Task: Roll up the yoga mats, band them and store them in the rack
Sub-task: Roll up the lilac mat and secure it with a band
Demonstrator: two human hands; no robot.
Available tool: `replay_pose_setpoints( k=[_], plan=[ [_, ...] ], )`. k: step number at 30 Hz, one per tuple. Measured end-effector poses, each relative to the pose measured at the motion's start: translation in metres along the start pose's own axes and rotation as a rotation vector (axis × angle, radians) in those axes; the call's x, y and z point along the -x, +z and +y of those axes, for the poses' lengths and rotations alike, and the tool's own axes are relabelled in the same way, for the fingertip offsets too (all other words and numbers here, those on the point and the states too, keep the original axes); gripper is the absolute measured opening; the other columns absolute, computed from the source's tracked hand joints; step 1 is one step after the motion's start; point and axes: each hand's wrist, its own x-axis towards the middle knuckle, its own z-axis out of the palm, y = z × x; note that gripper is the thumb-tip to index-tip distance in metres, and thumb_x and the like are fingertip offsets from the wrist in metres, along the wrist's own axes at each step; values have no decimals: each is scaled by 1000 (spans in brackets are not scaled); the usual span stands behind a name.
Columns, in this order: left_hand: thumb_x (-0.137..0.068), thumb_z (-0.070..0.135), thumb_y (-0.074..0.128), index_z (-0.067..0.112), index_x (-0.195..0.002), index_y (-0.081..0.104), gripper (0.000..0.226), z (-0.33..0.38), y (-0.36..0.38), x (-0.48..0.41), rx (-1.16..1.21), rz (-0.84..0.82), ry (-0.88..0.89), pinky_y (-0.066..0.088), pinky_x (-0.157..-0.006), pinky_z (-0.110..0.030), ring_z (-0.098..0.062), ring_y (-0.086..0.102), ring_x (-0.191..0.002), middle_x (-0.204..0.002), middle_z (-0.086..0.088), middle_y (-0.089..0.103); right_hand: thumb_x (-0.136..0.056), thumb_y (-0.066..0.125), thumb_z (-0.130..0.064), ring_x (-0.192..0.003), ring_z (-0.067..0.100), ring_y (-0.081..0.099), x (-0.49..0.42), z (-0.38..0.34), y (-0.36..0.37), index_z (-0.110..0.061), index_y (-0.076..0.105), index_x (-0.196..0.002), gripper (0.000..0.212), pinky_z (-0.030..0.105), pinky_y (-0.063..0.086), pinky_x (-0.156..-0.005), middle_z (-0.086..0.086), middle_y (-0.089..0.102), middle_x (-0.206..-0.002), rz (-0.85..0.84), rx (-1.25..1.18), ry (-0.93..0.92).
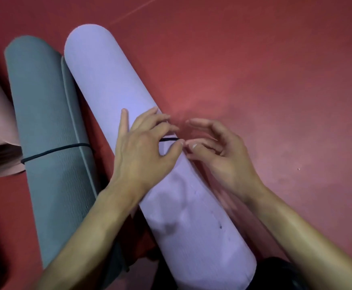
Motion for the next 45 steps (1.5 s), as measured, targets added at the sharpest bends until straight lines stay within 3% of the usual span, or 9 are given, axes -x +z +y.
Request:
replay_pose_setpoints(
  k=[5, 9, 19, 23, 26, 35, 39, 41, 45],
  plan=[
    [-90, 38, 61, 28, -98, 77, 20, -1, -4, 8, 9, 57, -62, 8, -130, -49, -4, 46, -142, -126, 15, 69, -93, 78, -21, -110, 2, 68, -30, 16, -6, -27, 76, -122, 29, 32, 53, -103, -12, 72, -120, -118, 363, 4],
    [-90, 34, 62, 31, -88, 75, 14, -3, -11, 7, -15, 76, -98, 17, -126, -49, -4, 52, -136, -119, 16, 71, -94, 77, -18, -100, 7, 71, -36, 34, 3, -20, 82, -102, 10, 26, 54, -91, -11, 77, -103, -112, 287, -102],
    [-100, 26, 62, 26, -95, 68, 7, 10, -10, -6, -62, 152, -207, 20, -124, -59, -10, 59, -116, -116, 10, 65, -100, 58, -17, -89, 12, 66, -71, 35, 25, -17, 67, -95, 10, 43, 55, -83, -6, 67, -98, 2, 506, -283],
    [-96, 50, 59, 24, -135, 65, 48, 5, 1, 12, -60, 5, -62, 9, -126, -64, -18, 29, -154, -160, 2, 44, -105, 57, -29, -120, 3, 63, -37, 48, 22, -26, 65, -131, 27, 39, 50, -108, -16, 69, -126, -50, 201, -22],
    [-97, 47, 55, 24, -137, 68, 48, 4, 15, 28, -54, 36, -5, 1, -124, -67, -18, 20, -159, -163, 1, 42, -106, 55, -30, -143, -4, 43, -7, 50, 14, -37, 49, -149, 44, 34, 34, -124, -19, 51, -154, -141, 59, 61],
    [-93, 54, 60, 34, -154, 45, 66, -2, 12, 51, 306, 318, -330, 12, -130, -48, -12, 9, -160, -172, 3, 16, -95, 67, -55, -154, -11, -4, 28, 14, 25, -42, 18, -164, 85, 34, 13, -130, -22, -1, -172, -345, 435, -1],
    [-70, 67, 83, 35, -156, 32, 105, 6, 2, 61, 814, 322, -842, 45, -116, -38, 4, 57, -129, -148, 16, 54, -81, 63, -70, -155, -7, -8, 37, 7, 43, -38, 8, -166, 107, 30, 11, -129, -21, -5, -172, -359, 545, -35],
    [-68, 59, 84, 35, -148, 40, 94, 11, 4, 60, 968, 332, -896, 57, -101, -39, -1, 71, -106, -126, 16, 68, -78, 69, -74, -154, -9, 6, 22, 6, 38, -37, 8, -166, 113, 31, 17, -129, -23, 7, -171, -274, 474, 79],
    [-63, 61, 91, 36, -151, 36, 106, 10, 19, 51, 916, 361, -879, 58, -99, -40, -7, 71, -111, -131, 12, 66, -86, 70, -66, -152, -11, 14, -2, 11, 28, -39, 9, -166, 104, 33, 20, -129, -27, 14, -169, -309, 405, 157]
  ],
)
